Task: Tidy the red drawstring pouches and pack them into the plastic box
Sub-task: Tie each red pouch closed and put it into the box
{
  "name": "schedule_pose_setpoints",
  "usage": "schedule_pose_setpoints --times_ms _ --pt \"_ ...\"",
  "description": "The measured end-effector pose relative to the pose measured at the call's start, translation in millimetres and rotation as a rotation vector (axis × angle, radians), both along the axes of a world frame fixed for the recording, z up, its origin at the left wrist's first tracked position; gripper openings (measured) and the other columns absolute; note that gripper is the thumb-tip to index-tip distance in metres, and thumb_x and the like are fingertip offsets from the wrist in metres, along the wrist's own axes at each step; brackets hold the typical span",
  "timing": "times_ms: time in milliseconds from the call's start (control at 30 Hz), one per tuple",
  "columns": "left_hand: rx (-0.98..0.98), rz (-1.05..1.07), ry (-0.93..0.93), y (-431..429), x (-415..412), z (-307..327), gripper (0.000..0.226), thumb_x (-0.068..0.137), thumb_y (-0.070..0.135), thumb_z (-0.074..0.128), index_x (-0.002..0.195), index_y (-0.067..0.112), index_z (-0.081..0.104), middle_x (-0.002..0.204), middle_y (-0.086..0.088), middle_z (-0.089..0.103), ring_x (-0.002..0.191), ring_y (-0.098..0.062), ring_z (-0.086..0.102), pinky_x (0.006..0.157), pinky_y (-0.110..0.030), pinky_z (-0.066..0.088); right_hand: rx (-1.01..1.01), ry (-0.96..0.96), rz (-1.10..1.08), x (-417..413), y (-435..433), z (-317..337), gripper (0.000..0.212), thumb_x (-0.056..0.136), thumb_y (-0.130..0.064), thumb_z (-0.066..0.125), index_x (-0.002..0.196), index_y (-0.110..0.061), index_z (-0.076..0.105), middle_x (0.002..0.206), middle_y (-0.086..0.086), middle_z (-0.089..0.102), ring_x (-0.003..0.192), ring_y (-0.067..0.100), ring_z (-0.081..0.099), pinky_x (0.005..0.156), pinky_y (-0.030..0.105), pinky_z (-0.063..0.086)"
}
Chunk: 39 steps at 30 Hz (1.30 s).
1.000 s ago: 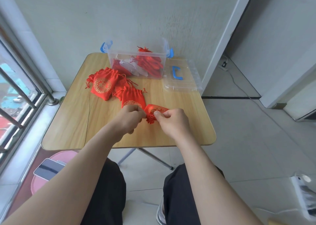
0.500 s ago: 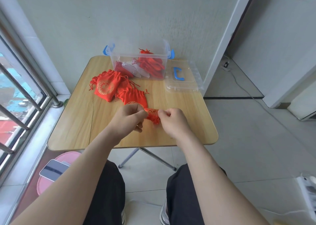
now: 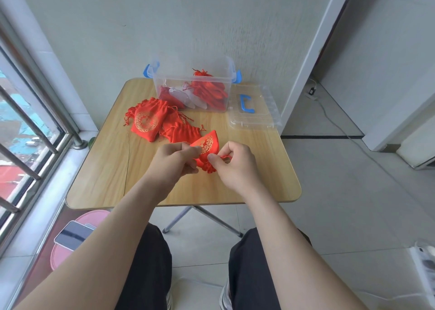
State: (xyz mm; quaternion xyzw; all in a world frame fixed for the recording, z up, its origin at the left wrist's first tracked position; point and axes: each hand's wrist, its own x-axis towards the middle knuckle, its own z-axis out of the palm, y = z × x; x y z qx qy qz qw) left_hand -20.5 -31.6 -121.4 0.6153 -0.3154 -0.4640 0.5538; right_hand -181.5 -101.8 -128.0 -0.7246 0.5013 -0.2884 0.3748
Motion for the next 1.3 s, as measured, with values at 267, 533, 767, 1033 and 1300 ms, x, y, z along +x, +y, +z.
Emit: schedule_pose_setpoints --times_ms 267,533,767,1033,1300 --pt "0.012 -0.081 0.228 2.8 -3.4 4.0 0.012 0.108 0.020 0.058 0.112 0.011 0.052 0.091 -0.012 0.071 0.059 -0.017 0.049 0.058 -0.031 0.053 0.058 -0.003 0.001 0.2 1.8 -3.4 0.027 0.093 -0.042 0.079 0.087 -0.019 0.067 0.089 -0.004 0.072 0.077 0.007 0.063 0.061 0.022 0.043" --pt "0.137 -0.061 0.024 -2.6 -6.4 -7.3 0.023 0.110 0.032 0.055 0.097 0.013 0.057 0.080 -0.004 0.057 0.061 -0.017 0.042 0.060 -0.033 0.049 -0.050 -0.003 0.019 -2.2 1.5 -7.9 0.012 0.096 -0.032 0.078 0.094 -0.020 0.082 0.076 -0.015 0.071 0.069 -0.006 0.064 0.058 0.006 0.042" --pt "0.094 -0.145 -0.031 -1.6 -8.0 -4.6 0.028 0.113 0.028 0.048 0.094 0.010 0.059 0.083 -0.007 0.056 0.070 -0.023 0.044 0.062 -0.033 0.048 -0.014 -0.093 0.126 -0.3 2.8 -3.2 0.014 0.100 -0.024 0.070 0.106 -0.027 0.082 0.090 -0.012 0.079 0.088 0.002 0.072 0.080 0.022 0.059" --pt "0.021 -0.178 -0.165 2.2 -10.3 -3.1 0.026 0.113 0.025 0.050 0.092 0.012 0.058 0.077 -0.002 0.054 0.064 -0.016 0.047 0.061 -0.030 0.046 -0.105 -0.109 0.094 -1.4 3.7 -3.5 0.002 0.091 -0.024 0.084 0.093 -0.025 0.085 0.076 -0.011 0.076 0.070 0.001 0.068 0.065 0.017 0.054" --pt "0.037 -0.164 -0.288 2.5 -8.6 -3.9 0.033 0.110 0.026 0.056 0.089 0.003 0.067 0.075 -0.002 0.067 0.065 -0.013 0.056 0.062 -0.030 0.050 -0.019 -0.044 0.067 -2.8 4.5 1.1 0.012 0.089 -0.027 0.085 0.078 -0.026 0.079 0.063 -0.013 0.064 0.056 -0.004 0.057 0.053 0.008 0.039"
